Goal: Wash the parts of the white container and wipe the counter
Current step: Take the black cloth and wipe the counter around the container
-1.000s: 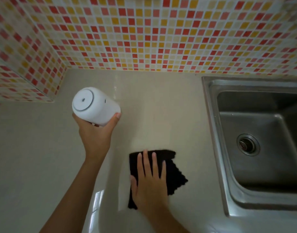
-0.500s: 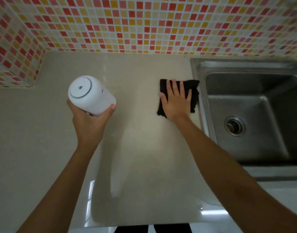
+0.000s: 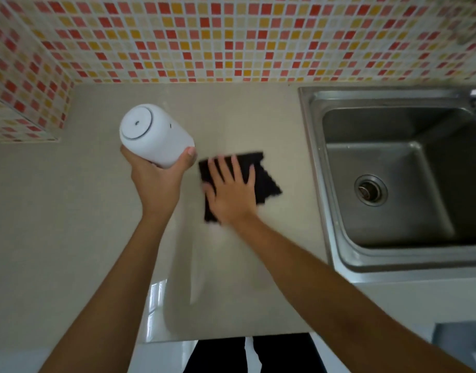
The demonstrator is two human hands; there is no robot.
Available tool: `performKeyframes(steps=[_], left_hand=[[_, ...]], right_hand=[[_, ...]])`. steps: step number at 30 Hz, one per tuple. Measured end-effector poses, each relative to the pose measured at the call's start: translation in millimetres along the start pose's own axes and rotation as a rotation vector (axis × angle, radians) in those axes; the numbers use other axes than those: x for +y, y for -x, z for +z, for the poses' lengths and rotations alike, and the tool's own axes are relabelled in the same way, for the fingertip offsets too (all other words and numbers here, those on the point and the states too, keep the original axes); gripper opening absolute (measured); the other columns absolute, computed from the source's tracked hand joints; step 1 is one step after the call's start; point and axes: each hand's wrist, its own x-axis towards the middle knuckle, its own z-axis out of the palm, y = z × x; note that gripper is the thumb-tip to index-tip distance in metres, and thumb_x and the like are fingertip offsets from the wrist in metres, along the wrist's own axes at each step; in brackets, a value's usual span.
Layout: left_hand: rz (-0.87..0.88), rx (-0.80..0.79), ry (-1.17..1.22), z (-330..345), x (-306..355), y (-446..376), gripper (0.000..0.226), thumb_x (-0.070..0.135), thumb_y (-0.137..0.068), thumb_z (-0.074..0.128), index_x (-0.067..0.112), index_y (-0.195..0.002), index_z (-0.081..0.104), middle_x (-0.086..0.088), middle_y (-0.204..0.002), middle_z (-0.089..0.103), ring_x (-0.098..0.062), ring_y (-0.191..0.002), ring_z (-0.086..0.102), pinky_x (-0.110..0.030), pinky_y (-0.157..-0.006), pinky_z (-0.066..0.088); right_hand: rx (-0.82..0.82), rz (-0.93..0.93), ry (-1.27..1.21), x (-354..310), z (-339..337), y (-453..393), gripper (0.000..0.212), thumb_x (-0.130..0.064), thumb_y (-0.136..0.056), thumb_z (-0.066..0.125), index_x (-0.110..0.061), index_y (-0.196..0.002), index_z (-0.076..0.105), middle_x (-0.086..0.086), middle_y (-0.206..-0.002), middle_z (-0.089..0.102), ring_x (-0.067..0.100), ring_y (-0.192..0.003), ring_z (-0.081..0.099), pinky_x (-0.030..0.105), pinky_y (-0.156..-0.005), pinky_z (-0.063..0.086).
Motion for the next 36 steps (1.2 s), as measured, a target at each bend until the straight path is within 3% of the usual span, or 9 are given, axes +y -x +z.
performKeyframes(steps=[3, 5, 9, 12, 17, 21, 24, 30, 36], left_hand=[[0.029, -0.021, -0.041, -2, 0, 1, 0.085, 0.032, -0.071, 0.086, 0.028, -0.132, 0.027, 0.011, -0.130, 0.048, 0.011, -0.113, 0.051, -0.010, -0.090, 0.045], [0.040, -0.014, -0.055, -3, 1, 3, 0.088, 0.033, -0.070, 0.086, 0.025, -0.135, 0.027, 0.011, -0.131, 0.048, 0.011, -0.113, 0.050, -0.010, -0.092, 0.045], [0.032, -0.039, -0.037, 5, 7, 6, 0.095, 0.036, -0.071, 0.085, 0.017, -0.142, 0.025, 0.006, -0.137, 0.047, 0.003, -0.119, 0.050, -0.012, -0.096, 0.044], [0.023, -0.077, -0.012, 17, 13, 10, 0.095, 0.036, -0.071, 0.085, 0.017, -0.143, 0.025, 0.007, -0.137, 0.047, 0.004, -0.118, 0.050, -0.011, -0.096, 0.044], [0.030, -0.123, 0.008, 36, 27, 17, 0.094, 0.031, -0.070, 0.086, 0.015, -0.141, 0.026, 0.008, -0.131, 0.047, 0.014, -0.111, 0.049, -0.005, -0.089, 0.042], [0.035, -0.161, 0.002, 44, 30, 22, 0.096, 0.032, -0.068, 0.087, 0.015, -0.142, 0.027, 0.008, -0.132, 0.049, 0.009, -0.109, 0.052, -0.004, -0.087, 0.043], [0.028, -0.175, -0.025, 39, 28, 24, 0.099, 0.036, -0.067, 0.087, 0.017, -0.142, 0.027, 0.005, -0.135, 0.050, 0.000, -0.114, 0.053, -0.007, -0.089, 0.045], [-0.029, -0.152, -0.044, 25, 11, 28, 0.099, 0.036, -0.067, 0.087, 0.016, -0.142, 0.026, 0.003, -0.137, 0.050, -0.007, -0.119, 0.052, -0.023, -0.097, 0.049], [-0.074, -0.127, -0.043, 28, -2, 35, 0.097, 0.037, -0.067, 0.087, 0.017, -0.142, 0.027, 0.004, -0.137, 0.050, -0.008, -0.120, 0.053, -0.027, -0.097, 0.050]], right_hand=[[-0.024, 0.118, 0.003, 5, -1, -42, 0.059, -0.050, -0.101, 0.011, -0.026, -0.155, 0.007, -0.003, -0.163, 0.005, 0.024, -0.149, -0.001, 0.058, -0.115, -0.004], [0.016, 0.089, -0.008, -1, 3, -18, 0.059, -0.049, -0.101, 0.016, -0.025, -0.155, 0.011, -0.002, -0.162, 0.011, 0.026, -0.149, 0.003, 0.058, -0.115, -0.001], [-0.036, -0.274, -0.012, -2, 14, 95, 0.058, -0.052, -0.099, 0.025, -0.029, -0.153, 0.019, -0.001, -0.161, 0.018, 0.028, -0.149, 0.007, 0.059, -0.115, 0.004], [-0.067, -0.377, 0.025, 35, 13, 159, 0.058, -0.054, -0.100, 0.027, -0.033, -0.153, 0.018, -0.004, -0.161, 0.016, 0.024, -0.149, 0.006, 0.058, -0.116, 0.004], [-0.017, -0.193, 0.043, 104, -6, 120, 0.059, -0.059, -0.098, 0.027, -0.036, -0.152, 0.022, -0.006, -0.160, 0.020, 0.021, -0.148, 0.012, 0.058, -0.115, 0.012], [-0.009, 0.088, 0.091, 143, -26, 42, 0.062, -0.059, -0.098, 0.018, -0.032, -0.153, 0.018, -0.002, -0.161, 0.019, 0.025, -0.148, 0.012, 0.054, -0.118, 0.007], [0.056, 0.174, 0.084, 125, -17, 53, 0.064, -0.057, -0.098, 0.020, -0.026, -0.154, 0.017, 0.003, -0.161, 0.018, 0.029, -0.148, 0.013, 0.053, -0.118, 0.007], [-0.022, -0.066, -0.013, 50, 8, 160, 0.066, -0.058, -0.097, 0.027, -0.026, -0.154, 0.018, 0.002, -0.161, 0.015, 0.029, -0.148, 0.009, 0.057, -0.116, 0.015], [-0.052, -0.083, -0.020, 40, 4, 116, 0.067, -0.064, -0.096, 0.021, -0.029, -0.153, 0.017, -0.001, -0.161, 0.015, 0.026, -0.149, 0.008, 0.057, -0.116, 0.009]])
